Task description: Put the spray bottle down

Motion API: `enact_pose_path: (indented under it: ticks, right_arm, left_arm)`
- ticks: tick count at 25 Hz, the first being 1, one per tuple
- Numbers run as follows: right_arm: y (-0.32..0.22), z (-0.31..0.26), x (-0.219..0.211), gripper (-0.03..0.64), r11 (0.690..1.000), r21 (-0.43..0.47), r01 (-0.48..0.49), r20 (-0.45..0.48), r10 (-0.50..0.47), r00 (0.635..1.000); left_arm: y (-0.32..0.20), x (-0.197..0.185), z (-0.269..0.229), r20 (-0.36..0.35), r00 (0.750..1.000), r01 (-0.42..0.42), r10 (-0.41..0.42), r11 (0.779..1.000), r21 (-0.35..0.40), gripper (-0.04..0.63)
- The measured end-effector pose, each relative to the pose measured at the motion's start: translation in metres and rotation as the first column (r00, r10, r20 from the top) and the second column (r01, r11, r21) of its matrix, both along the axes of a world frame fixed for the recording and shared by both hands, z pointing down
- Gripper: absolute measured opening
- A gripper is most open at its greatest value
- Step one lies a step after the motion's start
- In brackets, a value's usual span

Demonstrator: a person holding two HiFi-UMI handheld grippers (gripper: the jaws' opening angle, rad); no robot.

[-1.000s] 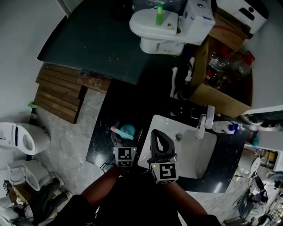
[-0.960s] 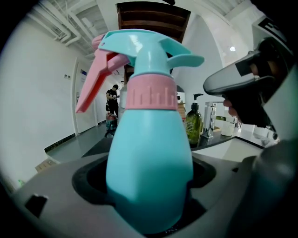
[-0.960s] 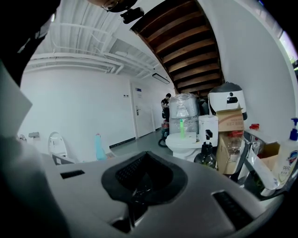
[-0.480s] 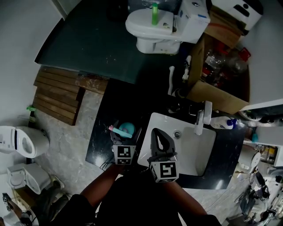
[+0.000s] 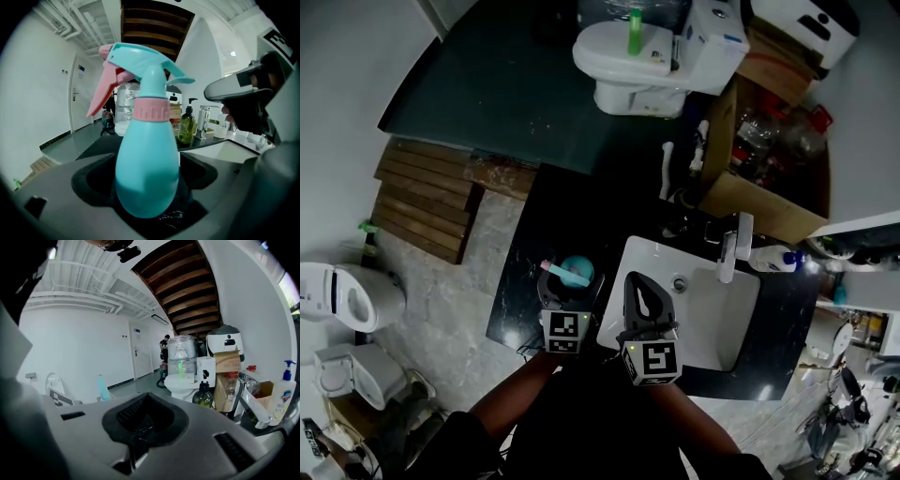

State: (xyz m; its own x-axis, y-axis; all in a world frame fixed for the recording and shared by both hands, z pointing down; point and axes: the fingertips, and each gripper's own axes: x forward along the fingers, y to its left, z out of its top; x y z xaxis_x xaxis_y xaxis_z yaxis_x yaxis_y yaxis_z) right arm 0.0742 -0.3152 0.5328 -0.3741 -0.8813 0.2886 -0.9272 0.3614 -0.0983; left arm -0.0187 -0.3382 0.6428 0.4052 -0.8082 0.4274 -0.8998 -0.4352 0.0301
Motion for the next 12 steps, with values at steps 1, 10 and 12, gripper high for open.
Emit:
enact_pose_path:
  ticks: [1, 10, 12]
  right_arm:
    - [0.002, 0.001, -0.001, 0.015, 1.0, -0.004, -0.002, -0.001, 0.002, 1.0]
    - [0.013, -0.002, -0.013, 0.015, 1.0, 0.004, -0.01, -0.015, 0.01, 1.0]
    - [0.018, -0.005, -0.017, 0.015, 1.0, 0.011, -0.002, -0.02, 0.002, 1.0]
  left_arm:
    - [0.003, 0.0, -0.001, 0.0, 1.0, -0.005, 0.005, 1.0, 0.001, 0.43]
    - [0.028, -0.014, -0.016, -0.033, 0.999, 0.016, -0.016, 1.0, 0.006, 0.43]
    - [0.034, -0.017, -0.023, -0.039, 0.999, 0.018, -0.017, 1.0, 0.015, 0.43]
